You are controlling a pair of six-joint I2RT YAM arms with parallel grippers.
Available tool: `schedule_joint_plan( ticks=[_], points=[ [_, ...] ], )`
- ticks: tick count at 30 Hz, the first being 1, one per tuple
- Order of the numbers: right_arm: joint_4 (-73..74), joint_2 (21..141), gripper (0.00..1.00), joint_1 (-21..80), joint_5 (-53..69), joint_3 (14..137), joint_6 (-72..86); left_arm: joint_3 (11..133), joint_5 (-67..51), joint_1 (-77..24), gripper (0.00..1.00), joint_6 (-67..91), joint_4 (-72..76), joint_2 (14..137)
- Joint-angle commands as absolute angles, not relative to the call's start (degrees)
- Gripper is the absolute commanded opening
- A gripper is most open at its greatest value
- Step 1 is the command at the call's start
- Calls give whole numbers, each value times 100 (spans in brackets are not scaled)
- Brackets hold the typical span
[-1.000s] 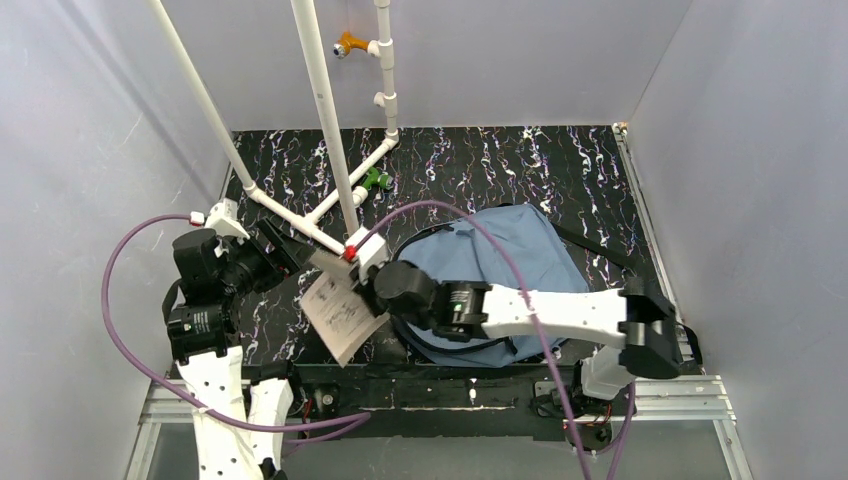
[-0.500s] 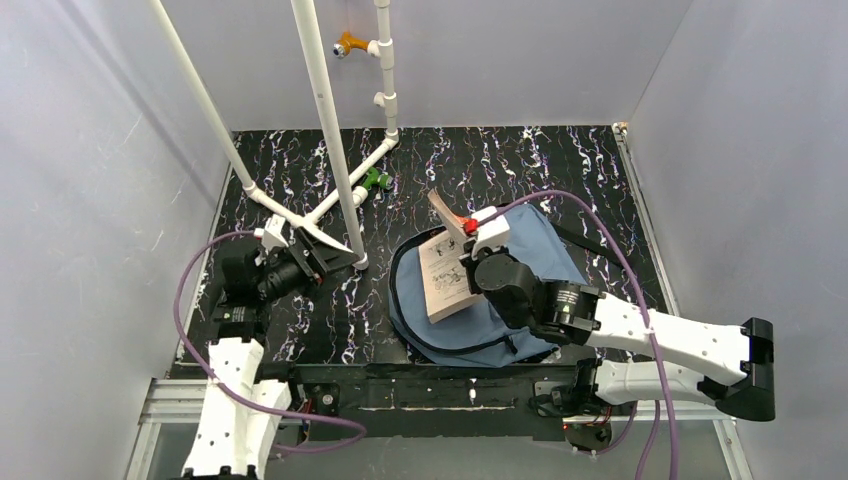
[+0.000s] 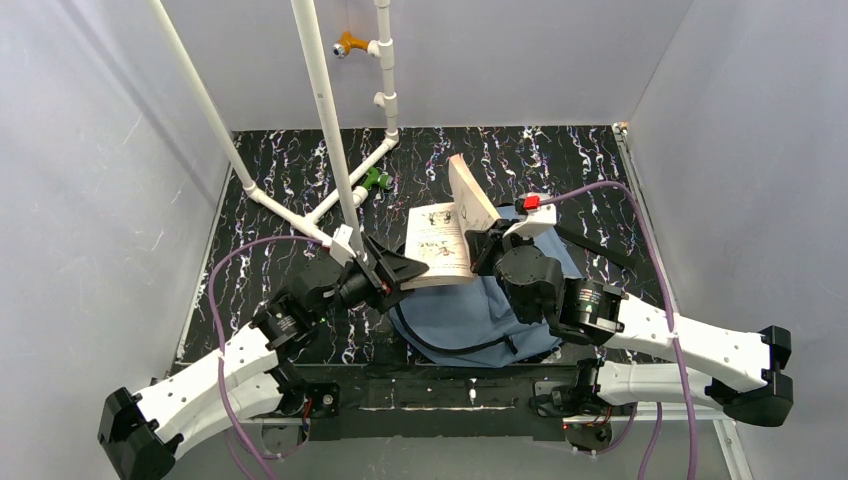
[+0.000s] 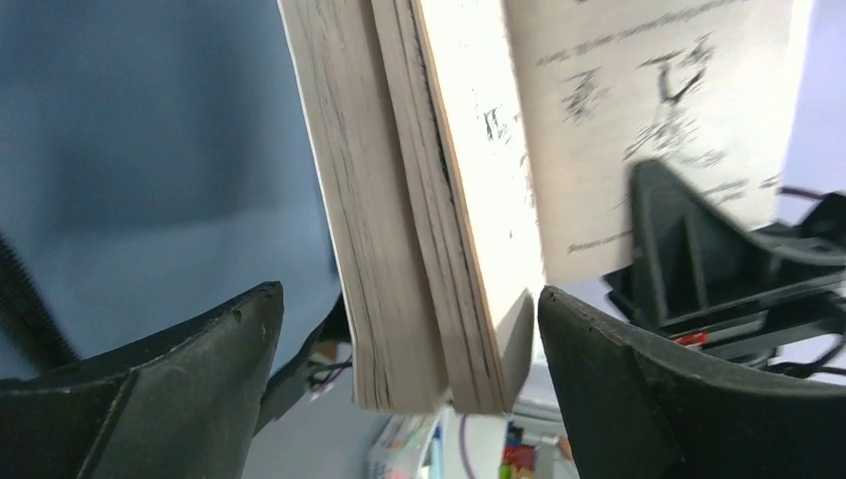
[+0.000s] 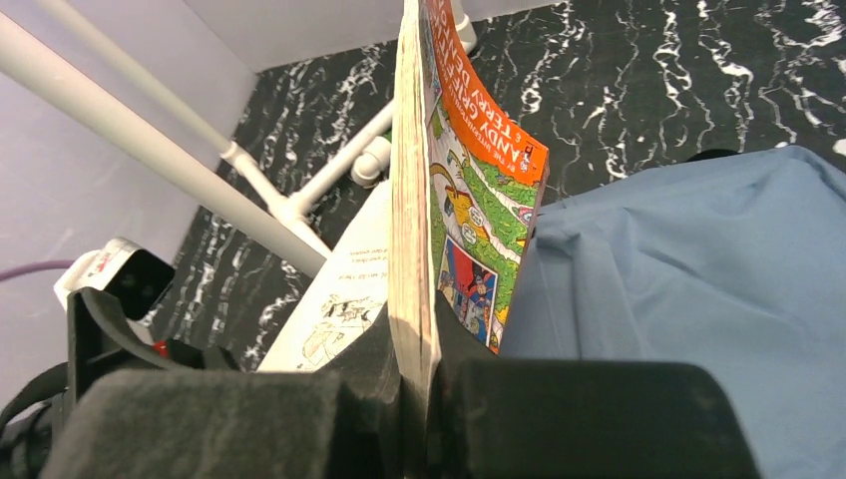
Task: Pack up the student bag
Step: Pick up the book from the center of the board.
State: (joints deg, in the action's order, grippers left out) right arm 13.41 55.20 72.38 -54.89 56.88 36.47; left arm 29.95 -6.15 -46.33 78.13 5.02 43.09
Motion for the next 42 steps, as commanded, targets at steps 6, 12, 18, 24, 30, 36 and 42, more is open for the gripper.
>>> schedule_joint_plan(
  ticks=[6,12,18,24,30,36,42],
  points=[
    [347,5282,1,7233,-5546,5983,4179,2922,-559,-4674,97,8549,2110,4780],
    [495,5150,1,7233,-5344,5755,4170,2770,-350,-4673,74,8273,2298,4376],
    [612,5148,1,7233,-4749,5633,3747,2543,-322,-4675,47,8245,2431,4298],
    [610,5519,19,7233,-3560,5874,2829,2605,-693,-4676,20,7960,2820,4730],
    [1502,5761,98,7233,-2315,6613,1613,2395,-789,-4666,0,7722,3010,4604],
    [2253,5586,98,7187,-2567,7108,1315,2120,-1036,-4459,0,7425,3098,4106],
    [2931,5970,98,6452,-2175,7425,1841,2258,-1940,-4132,0,7104,3155,3960]
  ],
)
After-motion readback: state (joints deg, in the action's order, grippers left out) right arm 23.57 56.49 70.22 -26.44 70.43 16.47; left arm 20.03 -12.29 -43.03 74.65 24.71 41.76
